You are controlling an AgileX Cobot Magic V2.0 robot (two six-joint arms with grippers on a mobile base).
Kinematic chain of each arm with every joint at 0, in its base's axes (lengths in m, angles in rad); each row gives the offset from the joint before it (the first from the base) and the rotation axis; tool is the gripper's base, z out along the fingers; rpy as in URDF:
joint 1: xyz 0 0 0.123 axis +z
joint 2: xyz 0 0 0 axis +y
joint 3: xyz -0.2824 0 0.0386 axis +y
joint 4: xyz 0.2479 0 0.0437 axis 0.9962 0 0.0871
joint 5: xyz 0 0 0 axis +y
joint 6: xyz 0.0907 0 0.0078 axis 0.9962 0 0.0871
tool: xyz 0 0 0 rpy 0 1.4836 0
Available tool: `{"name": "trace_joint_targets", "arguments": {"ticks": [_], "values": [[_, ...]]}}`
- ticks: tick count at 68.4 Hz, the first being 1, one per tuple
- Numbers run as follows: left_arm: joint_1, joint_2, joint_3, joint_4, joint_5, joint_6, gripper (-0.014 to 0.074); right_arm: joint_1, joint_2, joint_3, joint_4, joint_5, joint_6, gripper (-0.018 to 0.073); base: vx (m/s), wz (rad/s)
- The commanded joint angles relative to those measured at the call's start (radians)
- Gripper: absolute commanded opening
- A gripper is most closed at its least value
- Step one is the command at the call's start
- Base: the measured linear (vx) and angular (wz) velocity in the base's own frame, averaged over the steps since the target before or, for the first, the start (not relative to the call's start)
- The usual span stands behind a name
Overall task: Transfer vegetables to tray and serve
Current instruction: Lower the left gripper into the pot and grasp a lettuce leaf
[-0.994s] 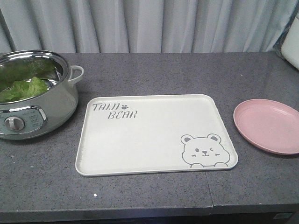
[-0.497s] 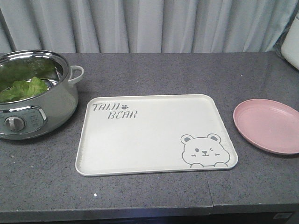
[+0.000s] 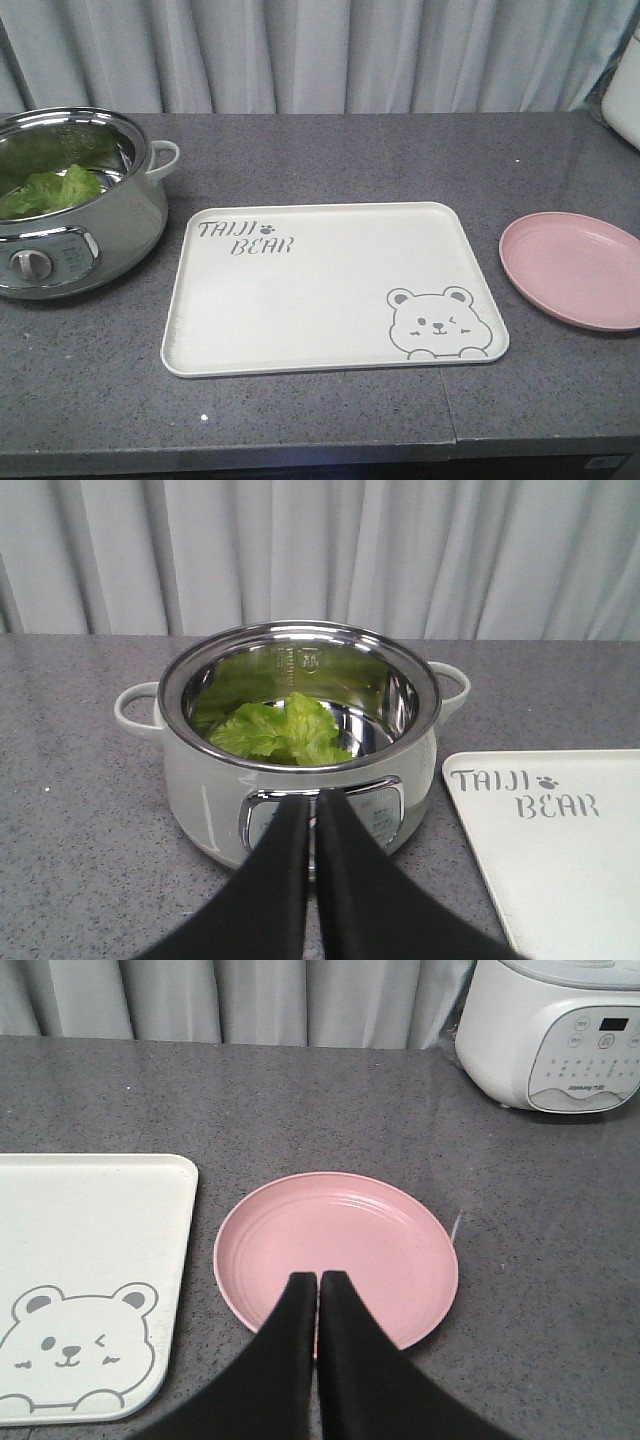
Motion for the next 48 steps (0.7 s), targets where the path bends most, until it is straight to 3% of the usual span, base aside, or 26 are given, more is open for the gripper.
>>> {"name": "trace_joint_targets", "arguments": {"ticks": [1,25,34,41,48], "values": [[-0.008,0.010,-0.032,0.000,-0.063,-0.002,0.0003,0.002,0.009,-0.032,-0.011,-0.063,-0.001,-0.0008,0.00,0.00],[-0.008,0.010,-0.032,0.001,-0.067,-0.002,0.0003,0.002,0.009,-0.032,-0.001,-0.075,0.000,-0.0008,0.00,0.00],[-0.008,0.010,-0.032,0.033,-0.065,-0.002,0.0021,0.002,0.009,-0.032,-0.001,-0.074,0.000,0.0007,0.00,0.00],[-0.008,0.010,-0.032,0.076,-0.067,-0.002,0.0129,0.002,0.009,-0.032,-0.021,-0.066,0.000,0.0103,0.00,0.00],[-0.008,0.010,-0.032,0.086,-0.067,-0.002,0.0313,0.002,0.009,-0.032,-0.022,-0.063,0.000,0.0303,0.00,0.00]]}}
